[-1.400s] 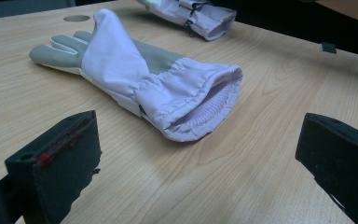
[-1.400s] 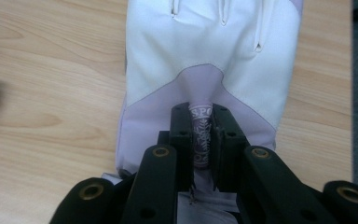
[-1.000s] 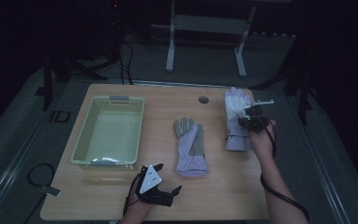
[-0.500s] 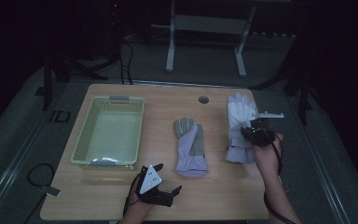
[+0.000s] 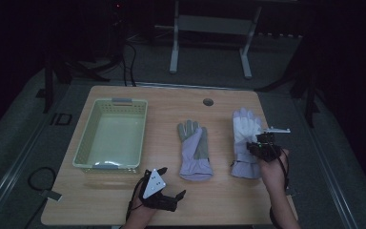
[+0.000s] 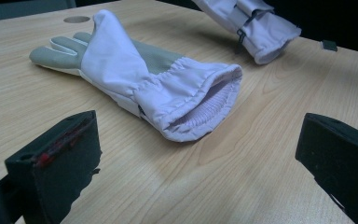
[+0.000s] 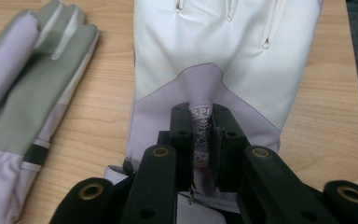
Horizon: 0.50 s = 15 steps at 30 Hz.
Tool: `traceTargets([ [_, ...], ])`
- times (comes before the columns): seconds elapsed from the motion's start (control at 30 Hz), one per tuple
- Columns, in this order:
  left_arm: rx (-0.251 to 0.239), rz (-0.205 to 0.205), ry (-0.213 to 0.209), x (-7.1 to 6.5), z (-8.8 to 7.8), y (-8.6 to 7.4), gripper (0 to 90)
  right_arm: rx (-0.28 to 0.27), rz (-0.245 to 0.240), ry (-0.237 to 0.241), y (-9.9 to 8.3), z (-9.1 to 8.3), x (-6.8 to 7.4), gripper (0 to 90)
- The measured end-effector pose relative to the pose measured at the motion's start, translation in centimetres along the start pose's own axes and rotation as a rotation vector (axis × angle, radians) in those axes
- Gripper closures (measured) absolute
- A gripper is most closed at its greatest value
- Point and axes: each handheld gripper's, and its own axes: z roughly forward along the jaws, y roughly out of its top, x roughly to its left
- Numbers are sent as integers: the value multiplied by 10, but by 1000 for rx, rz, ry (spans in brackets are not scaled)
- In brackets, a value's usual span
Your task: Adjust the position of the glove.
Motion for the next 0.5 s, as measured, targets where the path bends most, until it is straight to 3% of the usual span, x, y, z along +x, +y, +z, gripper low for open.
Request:
traceTargets([
  [0.5,2,7,-4,0,0,0,0,80,1,-34,-6,45,-10,779],
])
